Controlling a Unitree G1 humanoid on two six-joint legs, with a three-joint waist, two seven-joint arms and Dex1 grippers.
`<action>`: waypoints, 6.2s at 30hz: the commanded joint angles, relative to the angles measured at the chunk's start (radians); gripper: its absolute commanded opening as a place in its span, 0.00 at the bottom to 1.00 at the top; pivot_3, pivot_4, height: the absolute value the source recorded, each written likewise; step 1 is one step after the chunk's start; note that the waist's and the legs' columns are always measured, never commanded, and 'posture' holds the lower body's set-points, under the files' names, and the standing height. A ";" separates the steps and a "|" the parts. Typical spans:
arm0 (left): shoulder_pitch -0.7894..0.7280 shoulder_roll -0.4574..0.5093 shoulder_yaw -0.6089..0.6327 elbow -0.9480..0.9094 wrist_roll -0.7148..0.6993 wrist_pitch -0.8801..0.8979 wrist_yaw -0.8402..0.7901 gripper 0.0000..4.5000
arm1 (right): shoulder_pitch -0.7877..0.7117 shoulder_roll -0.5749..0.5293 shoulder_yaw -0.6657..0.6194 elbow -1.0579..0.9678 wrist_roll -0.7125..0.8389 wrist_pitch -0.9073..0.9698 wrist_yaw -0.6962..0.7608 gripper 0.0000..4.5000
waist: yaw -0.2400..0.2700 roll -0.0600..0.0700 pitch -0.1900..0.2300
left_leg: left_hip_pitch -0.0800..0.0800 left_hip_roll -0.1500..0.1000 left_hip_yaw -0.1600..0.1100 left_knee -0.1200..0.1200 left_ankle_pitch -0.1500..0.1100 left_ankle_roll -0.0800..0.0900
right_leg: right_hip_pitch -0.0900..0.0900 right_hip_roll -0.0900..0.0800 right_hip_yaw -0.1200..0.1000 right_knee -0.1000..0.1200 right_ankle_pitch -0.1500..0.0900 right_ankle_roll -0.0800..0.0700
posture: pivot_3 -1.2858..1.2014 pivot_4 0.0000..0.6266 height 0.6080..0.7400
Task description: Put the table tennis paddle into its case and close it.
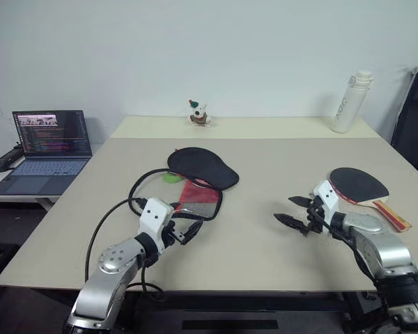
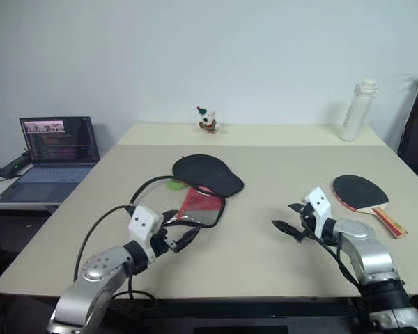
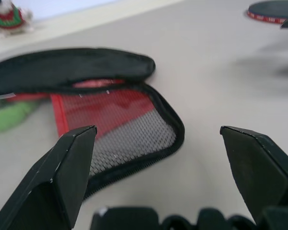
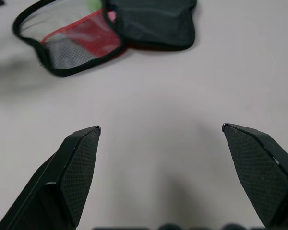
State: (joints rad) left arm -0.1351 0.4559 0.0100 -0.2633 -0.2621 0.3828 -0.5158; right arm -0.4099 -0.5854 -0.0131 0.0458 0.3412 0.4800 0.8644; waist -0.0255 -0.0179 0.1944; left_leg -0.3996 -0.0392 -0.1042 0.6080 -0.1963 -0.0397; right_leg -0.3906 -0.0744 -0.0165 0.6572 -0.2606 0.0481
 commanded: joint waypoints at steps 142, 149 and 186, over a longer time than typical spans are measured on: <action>-0.327 0.149 0.163 0.228 -0.320 0.218 -0.425 0.69 | -0.744 0.369 -0.014 1.142 -0.166 -0.103 -0.290 1.00 | -0.016 -0.001 -0.003 | 0.001 -0.001 0.009 0.001 0.000 0.005 | 0.000 0.005 0.005 -0.007 0.012 -0.001 | 0.52 0.24 1.00; -0.339 0.180 0.163 0.236 -0.316 0.205 -0.419 0.70 | -0.750 0.404 -0.037 1.132 -0.154 -0.036 -0.186 0.85 | -0.031 -0.001 -0.003 | 0.001 0.001 0.009 0.001 0.000 0.005 | -0.001 0.008 0.005 -0.007 0.013 -0.003 | 0.52 0.24 1.00; -0.375 0.160 0.129 0.265 -0.303 0.173 -0.428 0.70 | -0.687 0.403 -0.174 0.905 -0.044 0.047 -0.080 0.01 | -0.031 0.000 -0.002 | 0.000 0.001 0.010 0.001 0.000 0.004 | -0.004 0.009 0.007 -0.006 0.014 -0.003 | 0.52 0.24 1.00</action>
State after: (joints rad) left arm -0.4864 0.6148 0.1348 0.0105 -0.5659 0.5771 -0.9325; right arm -1.0871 -0.1844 -0.1584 0.9843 0.2624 0.5330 0.7909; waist -0.0564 -0.0182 0.1922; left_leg -0.4002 -0.0381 -0.0944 0.6088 -0.1965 -0.0352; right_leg -0.3948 -0.0651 -0.0097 0.6513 -0.2471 0.0449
